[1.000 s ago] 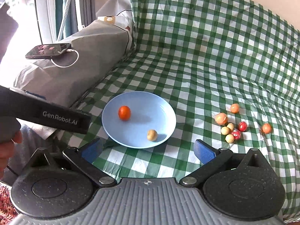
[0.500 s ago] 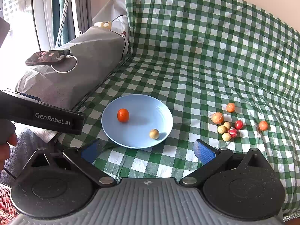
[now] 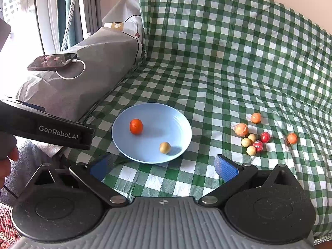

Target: Organize fruits

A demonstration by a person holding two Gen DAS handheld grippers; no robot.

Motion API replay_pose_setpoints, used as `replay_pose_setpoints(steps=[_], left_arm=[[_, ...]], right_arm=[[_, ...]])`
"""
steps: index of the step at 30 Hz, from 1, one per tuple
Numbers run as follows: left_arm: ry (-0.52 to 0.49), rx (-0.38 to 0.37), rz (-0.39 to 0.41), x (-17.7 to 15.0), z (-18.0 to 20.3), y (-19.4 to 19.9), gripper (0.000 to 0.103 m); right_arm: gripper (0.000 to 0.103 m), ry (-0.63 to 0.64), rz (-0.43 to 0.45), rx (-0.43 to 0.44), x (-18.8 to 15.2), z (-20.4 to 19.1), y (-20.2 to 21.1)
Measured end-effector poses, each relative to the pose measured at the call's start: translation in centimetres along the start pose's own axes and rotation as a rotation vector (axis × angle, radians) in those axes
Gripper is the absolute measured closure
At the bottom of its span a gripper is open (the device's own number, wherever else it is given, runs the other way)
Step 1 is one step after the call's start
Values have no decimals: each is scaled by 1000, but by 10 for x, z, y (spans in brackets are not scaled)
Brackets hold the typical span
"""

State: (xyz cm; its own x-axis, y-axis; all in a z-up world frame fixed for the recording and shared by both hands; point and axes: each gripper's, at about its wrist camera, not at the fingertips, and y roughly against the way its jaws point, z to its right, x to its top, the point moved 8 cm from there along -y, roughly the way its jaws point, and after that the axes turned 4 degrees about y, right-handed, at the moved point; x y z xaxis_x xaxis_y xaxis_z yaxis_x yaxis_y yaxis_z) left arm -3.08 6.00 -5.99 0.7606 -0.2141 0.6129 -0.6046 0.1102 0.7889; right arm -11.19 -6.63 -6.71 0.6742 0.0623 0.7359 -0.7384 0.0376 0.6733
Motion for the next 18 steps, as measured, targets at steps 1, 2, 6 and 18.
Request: replay_pose_setpoints(steps=[1,2,6,18], left_arm=[[-1,1,-1,0,0,0,0],[-3,2,-3,0,0,-1,0],[-9,7,-11,-1,0,-3,0],[-54,13,-32,7,19,-15,0]], right_arm=[[1,-1,-1,0,0,0,-1],[1,-3,-3,1,0,0,-1],[1,-15,-10,6,-1,0,-4],[1,-119,-30,10,-13,20,-17]])
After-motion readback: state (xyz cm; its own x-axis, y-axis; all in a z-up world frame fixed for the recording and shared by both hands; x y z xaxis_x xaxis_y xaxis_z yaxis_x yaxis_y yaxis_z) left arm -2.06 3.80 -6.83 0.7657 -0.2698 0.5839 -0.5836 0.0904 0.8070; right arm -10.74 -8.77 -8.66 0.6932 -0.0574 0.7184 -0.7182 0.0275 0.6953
